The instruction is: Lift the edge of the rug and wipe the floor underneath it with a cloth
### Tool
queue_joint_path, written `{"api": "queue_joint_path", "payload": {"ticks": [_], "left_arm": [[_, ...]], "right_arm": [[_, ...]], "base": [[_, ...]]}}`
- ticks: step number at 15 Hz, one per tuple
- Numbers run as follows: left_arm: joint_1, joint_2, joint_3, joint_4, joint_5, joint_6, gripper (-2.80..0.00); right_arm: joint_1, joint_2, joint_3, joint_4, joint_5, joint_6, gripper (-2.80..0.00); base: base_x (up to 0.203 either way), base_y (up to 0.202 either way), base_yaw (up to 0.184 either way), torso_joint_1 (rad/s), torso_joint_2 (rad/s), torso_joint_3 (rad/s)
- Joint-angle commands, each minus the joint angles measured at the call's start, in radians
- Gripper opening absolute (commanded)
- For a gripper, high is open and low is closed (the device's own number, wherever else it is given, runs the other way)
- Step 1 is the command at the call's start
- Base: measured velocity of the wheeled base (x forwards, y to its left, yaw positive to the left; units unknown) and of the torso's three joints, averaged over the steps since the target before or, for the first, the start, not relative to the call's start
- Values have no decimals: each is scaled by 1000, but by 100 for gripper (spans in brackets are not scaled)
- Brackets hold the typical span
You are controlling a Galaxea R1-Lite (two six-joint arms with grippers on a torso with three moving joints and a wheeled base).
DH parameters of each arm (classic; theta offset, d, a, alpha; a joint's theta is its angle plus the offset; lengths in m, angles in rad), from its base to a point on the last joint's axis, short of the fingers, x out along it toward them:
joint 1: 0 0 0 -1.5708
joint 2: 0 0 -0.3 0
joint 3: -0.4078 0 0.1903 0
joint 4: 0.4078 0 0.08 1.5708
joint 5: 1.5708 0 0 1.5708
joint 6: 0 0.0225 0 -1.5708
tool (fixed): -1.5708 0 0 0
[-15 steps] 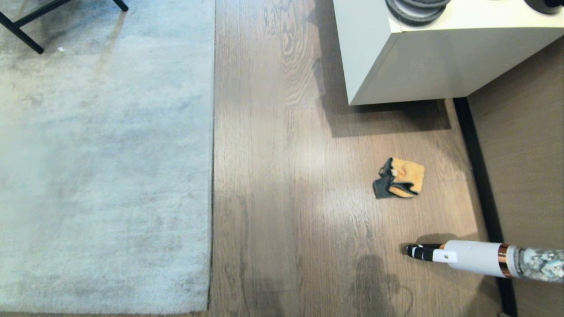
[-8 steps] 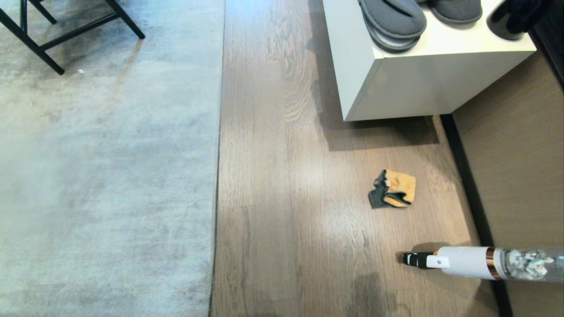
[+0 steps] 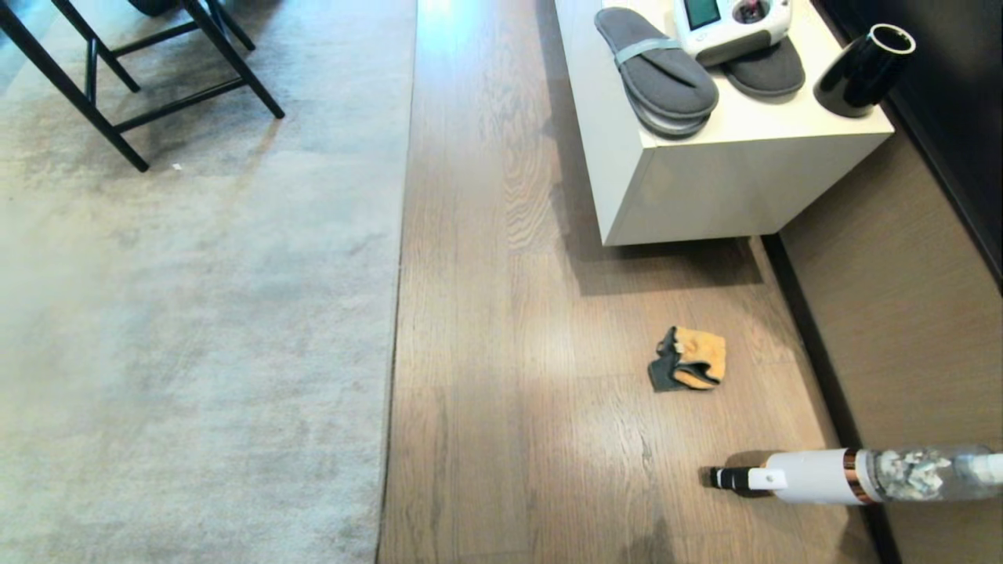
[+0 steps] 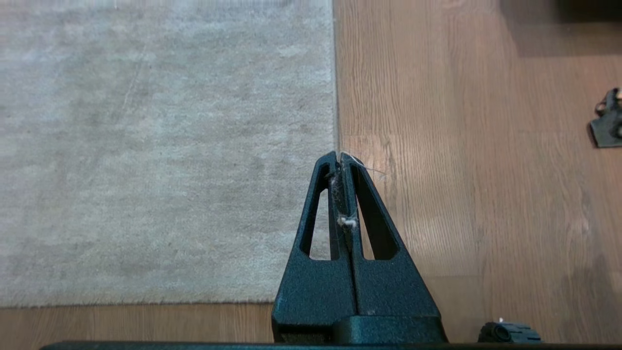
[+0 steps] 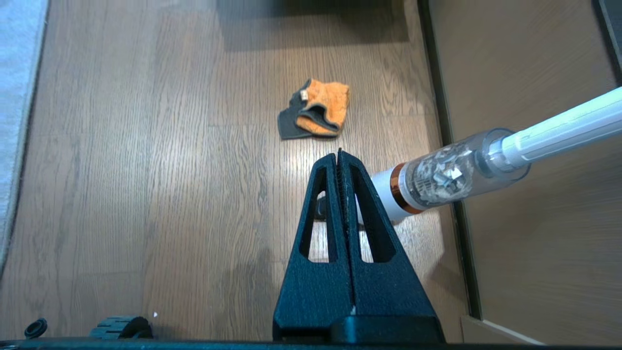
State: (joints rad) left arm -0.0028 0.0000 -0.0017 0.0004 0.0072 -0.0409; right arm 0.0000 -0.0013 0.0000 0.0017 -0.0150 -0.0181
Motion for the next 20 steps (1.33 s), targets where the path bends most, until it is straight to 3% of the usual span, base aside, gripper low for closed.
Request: {"api": "queue_joint_path", "payload": {"ticks": [1, 20], "left_arm": [[1, 0, 0, 0, 0, -1, -280], [1, 0, 0, 0, -1, -1, -280]], "right_arm": [[0, 1, 0, 0, 0, 0, -280], [0, 1, 0, 0, 0, 0, -280]], "base": [[0, 0, 0, 2, 7, 210], [0, 0, 0, 3, 2, 200]]}}
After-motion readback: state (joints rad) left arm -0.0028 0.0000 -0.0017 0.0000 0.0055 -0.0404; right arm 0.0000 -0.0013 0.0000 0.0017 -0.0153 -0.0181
